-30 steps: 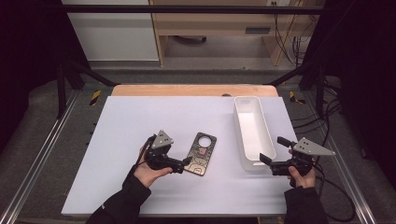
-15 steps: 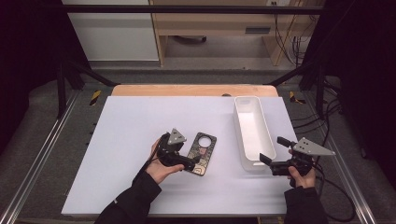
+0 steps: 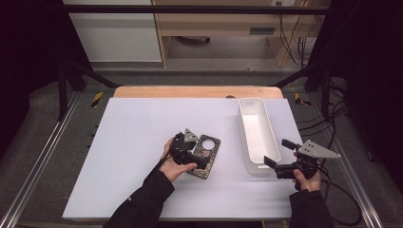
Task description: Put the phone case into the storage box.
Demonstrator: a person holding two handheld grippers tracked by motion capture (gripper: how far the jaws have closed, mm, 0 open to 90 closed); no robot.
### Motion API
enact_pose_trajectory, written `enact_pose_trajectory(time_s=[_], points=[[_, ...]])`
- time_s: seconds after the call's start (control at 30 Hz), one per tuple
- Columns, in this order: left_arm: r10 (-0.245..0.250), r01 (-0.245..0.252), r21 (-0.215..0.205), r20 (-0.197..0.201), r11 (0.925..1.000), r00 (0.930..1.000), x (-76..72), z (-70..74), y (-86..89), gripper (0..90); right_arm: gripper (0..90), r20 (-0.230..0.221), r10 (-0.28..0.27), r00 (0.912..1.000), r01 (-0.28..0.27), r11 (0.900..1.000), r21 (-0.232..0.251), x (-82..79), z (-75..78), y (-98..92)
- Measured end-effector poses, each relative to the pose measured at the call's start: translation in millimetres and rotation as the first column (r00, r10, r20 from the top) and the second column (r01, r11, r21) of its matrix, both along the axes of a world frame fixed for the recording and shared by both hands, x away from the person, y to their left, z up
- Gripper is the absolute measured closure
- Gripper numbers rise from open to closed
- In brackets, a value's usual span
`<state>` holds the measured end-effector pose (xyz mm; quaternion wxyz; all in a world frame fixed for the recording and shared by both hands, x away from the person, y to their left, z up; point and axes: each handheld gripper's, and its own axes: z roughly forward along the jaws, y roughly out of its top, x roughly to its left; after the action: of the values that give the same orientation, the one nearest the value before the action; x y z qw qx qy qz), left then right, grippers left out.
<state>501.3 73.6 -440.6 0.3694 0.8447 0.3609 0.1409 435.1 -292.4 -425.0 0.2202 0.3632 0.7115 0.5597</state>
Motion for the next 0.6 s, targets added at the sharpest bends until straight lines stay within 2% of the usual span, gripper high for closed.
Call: enact_pose_trajectory(time_s=[0.4,0.47,0.6], points=[[0.025,-0.024,0.029,-0.028,0.9993,0.9993,10.9,-11.4,-15.3,0.0,0.4,0.0,0.0,1.0,0.0,1.0,0.003,-0.1,0.3,-0.2],[0.034,-0.033,0.029,-0.048,0.999,0.9982,14.3,-16.6,-17.3,0.0,0.4,0.0,-0.001,1.0,0.001,1.0,0.005,-0.1,0.3,-0.4],[0.043,-0.041,0.034,-0.062,0.9986,0.9972,17.1,-22.3,-19.7,0.1,0.4,0.003,-0.001,1.0,0.001,1.0,0.001,0.2,0.1,-0.3]])
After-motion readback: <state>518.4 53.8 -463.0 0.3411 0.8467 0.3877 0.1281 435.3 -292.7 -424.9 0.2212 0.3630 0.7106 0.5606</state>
